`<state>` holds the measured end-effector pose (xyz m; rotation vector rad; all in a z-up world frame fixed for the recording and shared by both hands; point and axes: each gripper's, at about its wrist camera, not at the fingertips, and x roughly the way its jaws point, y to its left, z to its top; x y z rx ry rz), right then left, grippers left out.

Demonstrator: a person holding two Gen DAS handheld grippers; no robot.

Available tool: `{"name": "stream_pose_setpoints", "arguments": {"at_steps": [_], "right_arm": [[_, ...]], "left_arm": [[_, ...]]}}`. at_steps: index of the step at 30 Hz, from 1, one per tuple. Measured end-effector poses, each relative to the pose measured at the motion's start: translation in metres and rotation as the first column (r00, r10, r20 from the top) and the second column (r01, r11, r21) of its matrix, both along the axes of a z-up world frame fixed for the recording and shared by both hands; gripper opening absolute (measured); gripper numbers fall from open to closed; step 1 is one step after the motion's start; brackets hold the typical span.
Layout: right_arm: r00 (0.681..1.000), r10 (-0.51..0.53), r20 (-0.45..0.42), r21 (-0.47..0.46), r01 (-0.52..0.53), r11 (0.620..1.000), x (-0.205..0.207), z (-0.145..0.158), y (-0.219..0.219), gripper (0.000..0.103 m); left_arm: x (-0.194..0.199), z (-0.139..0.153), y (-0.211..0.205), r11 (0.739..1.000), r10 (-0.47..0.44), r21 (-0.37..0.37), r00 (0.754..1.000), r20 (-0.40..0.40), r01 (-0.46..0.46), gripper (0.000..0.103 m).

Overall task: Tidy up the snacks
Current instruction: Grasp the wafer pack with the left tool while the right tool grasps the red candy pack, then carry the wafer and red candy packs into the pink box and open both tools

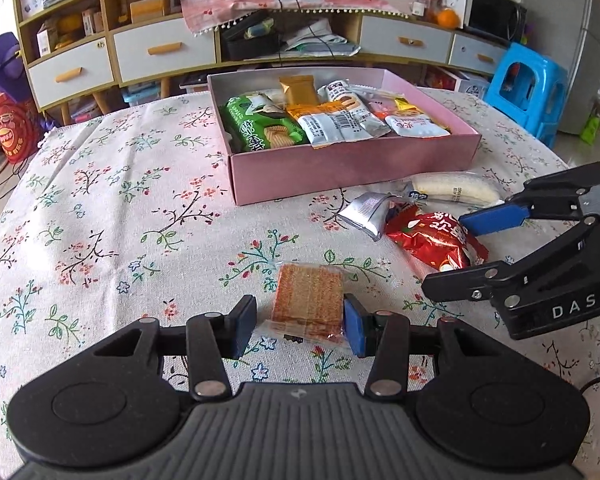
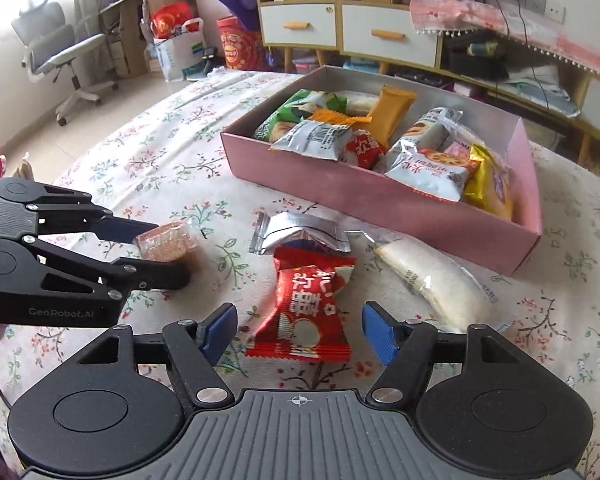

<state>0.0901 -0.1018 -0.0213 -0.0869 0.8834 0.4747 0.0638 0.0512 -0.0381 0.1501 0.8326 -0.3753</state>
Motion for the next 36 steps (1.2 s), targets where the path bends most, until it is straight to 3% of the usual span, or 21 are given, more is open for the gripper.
{"name": "stream_pose_setpoints", "arguments": {"at_steps": [3,7,22,29,36], "right_arm": [[1.000,-0.009,-0.023,-0.024,0.009,1.000,0.003,-0.001,0.005,0.045],[0.997,-0.048,-0.058,-0.080,0.044,0.996,0.006,0.001,0.011,0.045],[0.984,-0.157,-0.080,0.105,0.164,0.981,0.015,0.050,-0.010,0.044],[0.961,-0.269,-0.061,0.254,0.276,0.927,0.032,0.074,-0.034,0.043],[0.921,-0.382,-0.078,0.343,0.385,0.857,0.062,0.071,-0.058,0.043]], "left_arm": [[0.001,0.003,0.002,1.000,0.007,-0.012,1.000,-0.007,-0.007,0.042],[0.004,0.010,0.003,1.000,0.010,-0.025,1.000,-0.011,-0.010,0.034],[0.010,0.039,0.001,0.995,0.052,-0.090,0.999,0.015,-0.050,0.034],[0.023,0.053,-0.002,0.987,0.088,-0.138,0.995,0.048,-0.080,0.034],[0.051,0.055,-0.009,0.975,0.138,-0.182,0.989,0.045,-0.127,0.034]]}}
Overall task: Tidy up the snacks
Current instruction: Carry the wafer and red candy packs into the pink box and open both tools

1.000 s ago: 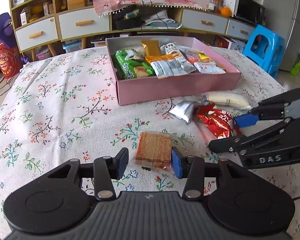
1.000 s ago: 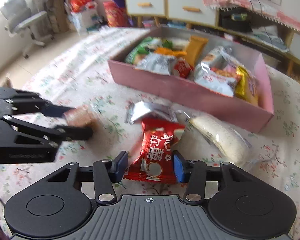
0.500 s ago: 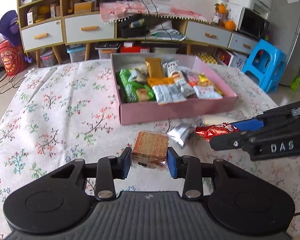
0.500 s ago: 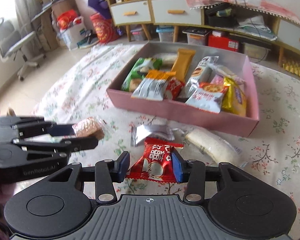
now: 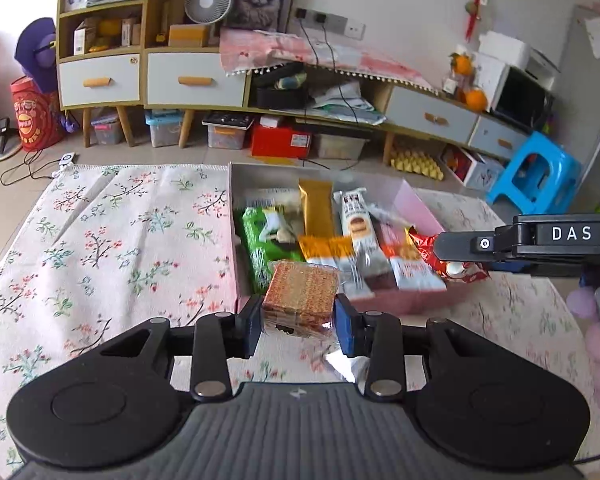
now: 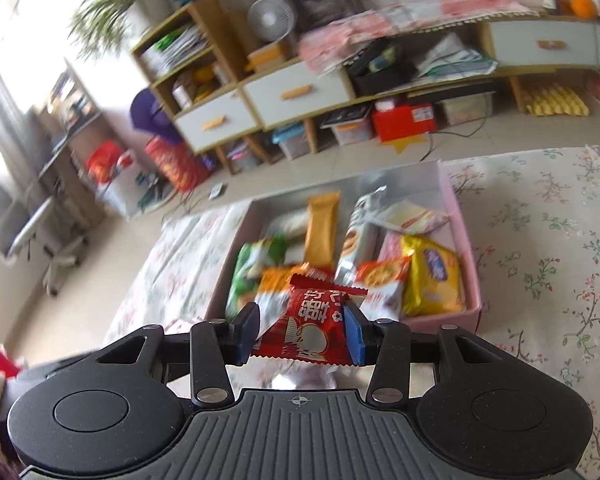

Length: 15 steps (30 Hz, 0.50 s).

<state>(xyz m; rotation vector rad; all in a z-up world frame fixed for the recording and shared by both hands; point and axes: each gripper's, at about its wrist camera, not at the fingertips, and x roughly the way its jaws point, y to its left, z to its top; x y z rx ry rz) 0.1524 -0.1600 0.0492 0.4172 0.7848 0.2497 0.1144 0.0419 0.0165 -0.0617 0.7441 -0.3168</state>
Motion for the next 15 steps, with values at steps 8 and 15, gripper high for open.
{"name": "stream_pose_setpoints", "arguments": {"at_steps": [8,15], "right_arm": [[0.990,-0.136,0.026,0.087,0.133,0.987,0.030,-0.015,-0.021,0.044],[0.979,-0.205,0.005,0.133,0.202,0.970,0.042,-0.035,-0.035,0.044]], "left_arm": [[0.025,-0.009,-0.016,0.999,0.035,-0.014,0.999,-0.014,-0.035,0.034],[0.059,-0.012,-0.025,1.000,0.010,0.018,1.000,0.005,-0.010,0.034]]}}
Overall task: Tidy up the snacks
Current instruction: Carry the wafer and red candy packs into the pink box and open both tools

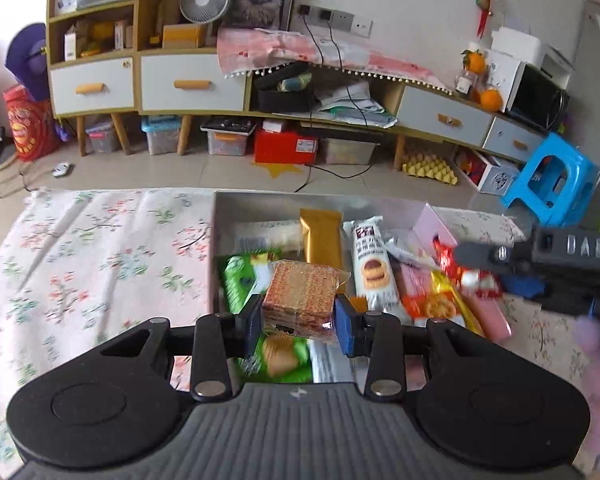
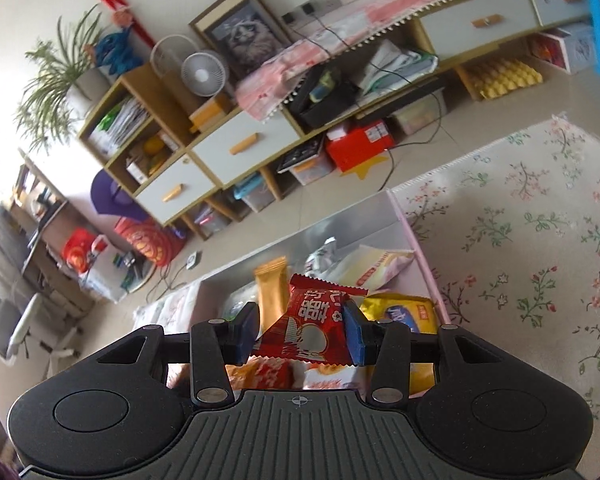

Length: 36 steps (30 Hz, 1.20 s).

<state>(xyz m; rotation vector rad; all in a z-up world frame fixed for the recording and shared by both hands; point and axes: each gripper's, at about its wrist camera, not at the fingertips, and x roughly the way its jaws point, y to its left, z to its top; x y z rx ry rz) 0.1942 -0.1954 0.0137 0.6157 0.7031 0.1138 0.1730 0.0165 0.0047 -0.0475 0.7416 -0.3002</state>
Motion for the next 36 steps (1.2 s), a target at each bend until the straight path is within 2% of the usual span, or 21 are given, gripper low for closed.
{"name": "stream_pose_setpoints", "arguments": {"at_steps": [8,16,19,22,25,26,28,29,31,36], "right_arm": [[0.999,-0.033,-0.031,-0.015,0.033,0.999,0.009,-0.020,-0.008,0.044],[1.000,-0.016,-0.018,-0.033,0.016,0.999,0.012,-0.023,-0.011,0.044],[1.000,-0.018,-0.026,-0.026,0.017,1.000,0.013,-0.025,-0.010,0.044],[1.000,-0.009,-0.020,-0.033,0.008,0.999,0.012,-0.023,-0.009,0.045],[1.000,-0.003,-0.012,-0.016,0.003,1.000,0.010,-0.020,-0.009,0.047],[1.000,0.002,-0.015,-0.009,-0.002,1.000,0.010,-0.020,-0.010,0.048],[1.000,0.003,-0.013,0.011,-0.003,1.000,0.009,-0.018,-0.012,0.059],[1.000,0.000,-0.007,0.019,0.000,1.000,0.007,-0.015,-0.013,0.062],[1.000,-0.004,0.009,0.032,0.004,0.999,0.005,-0.010,-0.015,0.067],[1.000,0.015,0.027,0.034,-0.016,0.999,-0.002,0.001,-0.018,0.074]], "left_arm": [[0.021,-0.015,-0.011,0.999,-0.036,0.000,0.999,-0.018,0.036,0.034],[0.034,-0.020,-0.024,0.993,-0.096,0.069,0.995,-0.040,0.099,0.034],[0.040,-0.024,-0.028,0.991,-0.094,0.091,0.993,-0.074,0.101,0.034],[0.042,-0.021,-0.030,0.988,-0.097,0.115,0.993,-0.069,0.105,0.035],[0.037,-0.018,-0.026,0.992,-0.085,0.091,0.994,-0.066,0.091,0.038],[0.035,-0.016,-0.023,0.993,-0.081,0.079,0.995,-0.063,0.086,0.040],[0.029,-0.011,-0.019,0.995,-0.078,0.057,0.995,-0.060,0.081,0.045],[0.026,-0.008,-0.019,0.996,-0.074,0.053,0.996,-0.054,0.076,0.054],[0.017,-0.001,-0.018,0.996,-0.065,0.057,0.998,-0.024,0.067,0.065],[0.000,0.013,-0.016,0.994,-0.075,0.078,0.997,-0.016,0.076,0.075]]}}
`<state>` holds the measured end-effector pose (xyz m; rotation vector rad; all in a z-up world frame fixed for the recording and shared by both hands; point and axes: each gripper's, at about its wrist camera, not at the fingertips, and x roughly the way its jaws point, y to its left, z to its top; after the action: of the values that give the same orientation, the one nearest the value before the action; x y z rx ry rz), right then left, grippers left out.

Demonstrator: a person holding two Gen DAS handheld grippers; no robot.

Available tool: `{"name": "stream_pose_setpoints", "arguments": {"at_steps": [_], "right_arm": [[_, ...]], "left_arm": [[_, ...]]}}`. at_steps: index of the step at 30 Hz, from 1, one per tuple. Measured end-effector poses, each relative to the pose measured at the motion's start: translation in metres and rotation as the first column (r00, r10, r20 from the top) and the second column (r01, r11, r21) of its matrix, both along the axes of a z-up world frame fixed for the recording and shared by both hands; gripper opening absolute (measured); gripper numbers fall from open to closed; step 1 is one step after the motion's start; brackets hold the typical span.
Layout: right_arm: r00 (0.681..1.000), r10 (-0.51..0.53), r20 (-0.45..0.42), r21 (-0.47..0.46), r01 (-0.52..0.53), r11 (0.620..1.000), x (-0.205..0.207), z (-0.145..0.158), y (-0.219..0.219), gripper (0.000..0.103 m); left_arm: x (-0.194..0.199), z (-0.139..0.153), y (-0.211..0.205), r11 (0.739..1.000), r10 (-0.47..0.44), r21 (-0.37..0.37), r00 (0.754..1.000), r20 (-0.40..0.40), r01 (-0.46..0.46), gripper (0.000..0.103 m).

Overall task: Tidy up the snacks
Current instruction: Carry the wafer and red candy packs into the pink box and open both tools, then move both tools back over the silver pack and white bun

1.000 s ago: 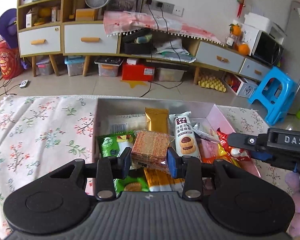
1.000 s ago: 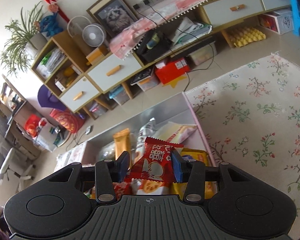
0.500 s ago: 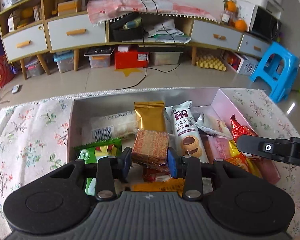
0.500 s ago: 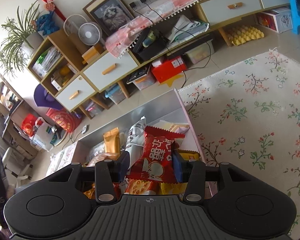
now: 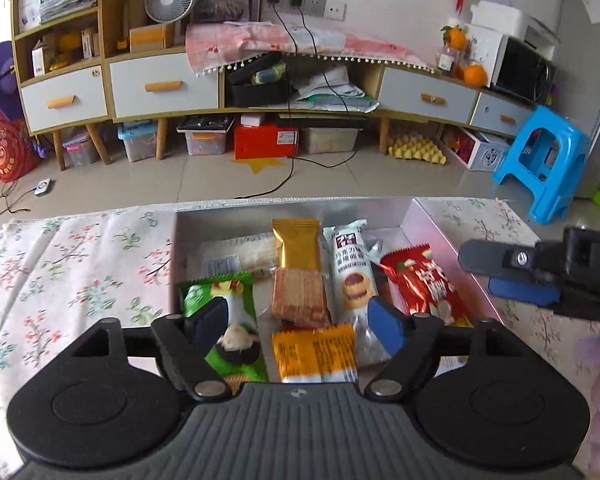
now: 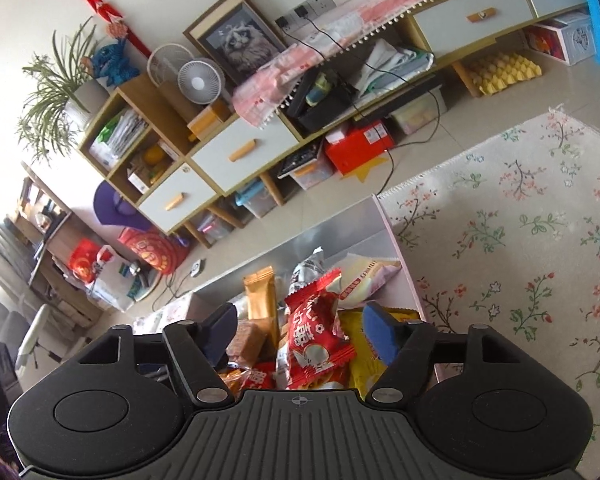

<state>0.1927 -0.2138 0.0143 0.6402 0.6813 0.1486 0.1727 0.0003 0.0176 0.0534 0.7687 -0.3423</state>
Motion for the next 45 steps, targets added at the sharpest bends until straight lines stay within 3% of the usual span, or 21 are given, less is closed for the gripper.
{"name": "stream_pose_setpoints", "arguments": {"at_steps": [4,7,12,16,23,28,32,38,42,45], "right_arm": [[1.000,0.015,0.016,-0.012,-0.015,1.000,-0.010,0.008,0.000,0.084],[0.999,0.041,0.025,-0.038,-0.040,0.998,-0.015,0.013,0.004,0.087],[0.996,0.083,0.021,-0.089,-0.081,0.993,-0.024,0.021,0.014,0.088],[0.994,0.100,0.041,-0.100,-0.095,0.990,-0.037,0.027,0.017,0.097],[0.987,0.163,0.010,-0.196,-0.158,0.968,-0.053,0.023,0.030,0.097],[0.977,0.212,0.002,-0.286,-0.202,0.937,-0.065,0.018,0.031,0.097],[0.969,0.247,-0.015,-0.361,-0.235,0.903,-0.071,0.009,0.029,0.097],[0.946,0.323,-0.040,-0.459,-0.304,0.834,-0.080,-0.012,0.025,0.097],[0.930,0.358,-0.077,-0.500,-0.347,0.794,-0.084,-0.031,0.021,0.097],[0.917,0.383,-0.115,-0.517,-0.384,0.765,-0.084,-0.045,0.020,0.097]], "left_arm": [[-0.013,0.005,0.004,1.000,0.023,-0.016,1.000,-0.001,-0.023,0.086],[-0.022,0.006,0.008,0.999,0.039,-0.030,0.999,-0.006,-0.039,0.095],[-0.036,0.010,0.011,0.999,0.047,-0.021,0.999,-0.020,-0.047,0.101],[-0.050,0.012,0.016,0.998,0.051,-0.019,0.998,-0.038,-0.052,0.103],[-0.063,-0.006,0.018,0.998,0.041,0.038,0.999,-0.026,-0.040,0.103],[-0.072,-0.023,0.019,0.995,-0.009,0.100,1.000,-0.018,0.011,0.103],[-0.079,-0.038,0.016,0.993,-0.059,0.105,0.998,-0.014,0.060,0.102],[-0.089,-0.058,-0.002,0.961,-0.194,0.203,0.981,0.020,0.186,0.102],[-0.086,-0.068,-0.009,0.951,-0.224,0.217,0.975,0.000,0.219,0.101],[-0.083,-0.070,-0.010,0.959,-0.218,0.185,0.976,-0.008,0.215,0.101]]}}
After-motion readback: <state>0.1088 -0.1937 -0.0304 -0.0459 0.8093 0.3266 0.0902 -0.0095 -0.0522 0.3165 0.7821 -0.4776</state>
